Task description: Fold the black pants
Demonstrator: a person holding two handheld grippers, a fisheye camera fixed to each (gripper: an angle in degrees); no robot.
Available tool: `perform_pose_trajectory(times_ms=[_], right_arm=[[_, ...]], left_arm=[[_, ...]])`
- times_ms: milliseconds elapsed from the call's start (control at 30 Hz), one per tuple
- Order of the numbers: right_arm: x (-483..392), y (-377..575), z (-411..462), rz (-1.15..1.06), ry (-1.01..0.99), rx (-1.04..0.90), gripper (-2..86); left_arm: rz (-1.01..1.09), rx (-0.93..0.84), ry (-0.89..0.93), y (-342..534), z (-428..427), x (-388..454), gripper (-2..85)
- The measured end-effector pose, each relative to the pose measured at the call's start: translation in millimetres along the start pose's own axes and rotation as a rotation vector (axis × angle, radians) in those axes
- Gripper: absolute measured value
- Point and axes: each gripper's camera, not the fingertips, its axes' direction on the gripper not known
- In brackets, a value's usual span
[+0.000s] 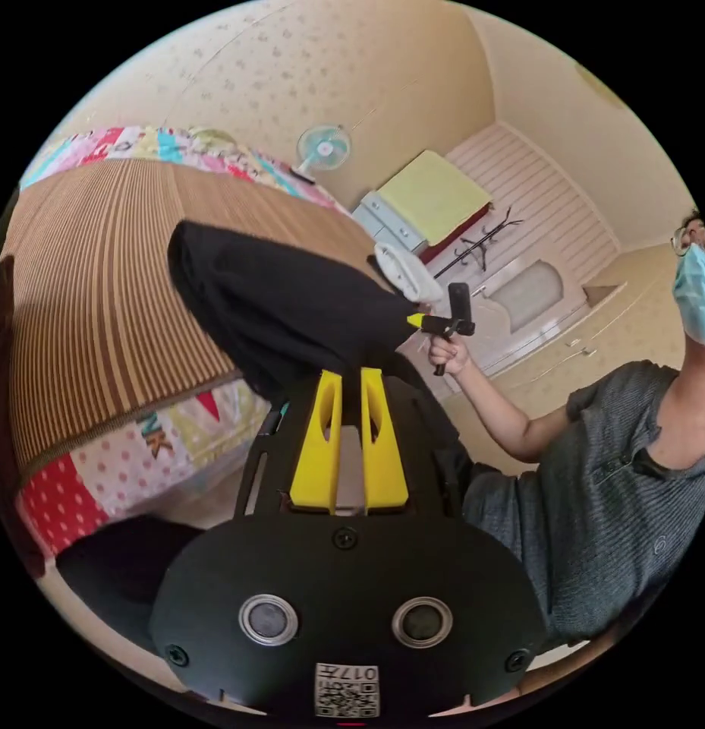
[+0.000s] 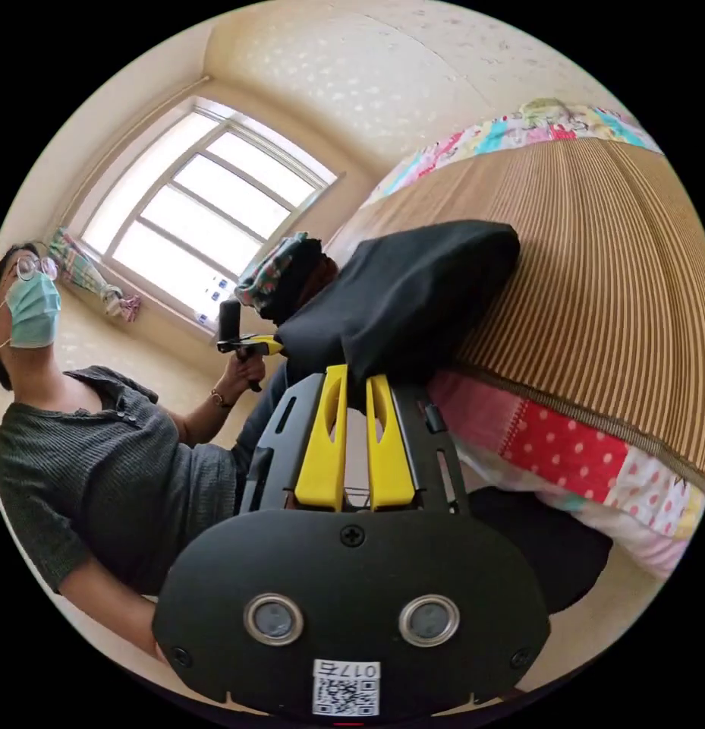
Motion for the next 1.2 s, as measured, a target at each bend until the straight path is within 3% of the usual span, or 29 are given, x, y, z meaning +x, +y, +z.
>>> perform_pose_trajectory(times_ms=[100,233,300,400,467,567,667,800,967,1100,1200], right_arm=[[6.4,6.7,4.5,0.059,0.100,-0.025,6.6],[23.9,-23.4,-33.2,0.081,0.091,0.226,11.5],[38.9,-45.3,-31.7,0.117,0.086,0.261,14.0],[62.7,-84.6,5.4,0.158,0.074,0.162,17.5],[66.1,-100.1,40.9,0.156,0.130,0.074,18.1],[60.8,-98.7,48.2,0.167,0.130,0.104,18.0],[65.2,-92.3,55.4,0.173,0.072,0.095,16.7],[84.7,-81.6,74.4,0.241,-0.169,0.074,10.9],[18.2,-84.1,74.1,0.162,-0.325,0.116,6.8],[-67.0,-124.1,76.9,-0.001,-0.305,0.097,6.4],[-133.8,-170.6,87.2,-0.094,-0.427,0.123,6.5]], left_arm=[[-0.061,0.098,0.022,-4.5,-15.3,-11.9,6.4],[-0.159,0.343,0.112,-49.3,-46.1,-53.1,13.3],[-0.215,0.314,0.068,-81.0,-37.5,-73.8,15.9],[-0.271,0.229,-0.028,-124.0,-6.1,-98.7,20.4],[-0.287,0.154,-0.032,-139.7,16.9,-106.6,20.8],[-0.280,0.143,-0.019,-146.0,27.9,-101.0,18.3],[-0.392,0.180,0.122,-137.4,38.0,-120.9,13.9],[-0.495,0.196,0.366,-129.4,34.1,-158.6,9.0],[-0.383,0.238,0.335,-131.1,-36.9,-124.9,6.8],[-0.259,0.334,0.129,-125.7,-159.1,-71.5,6.7],[-0.177,0.422,-0.082,-122.6,-274.7,-25.0,7.1]])
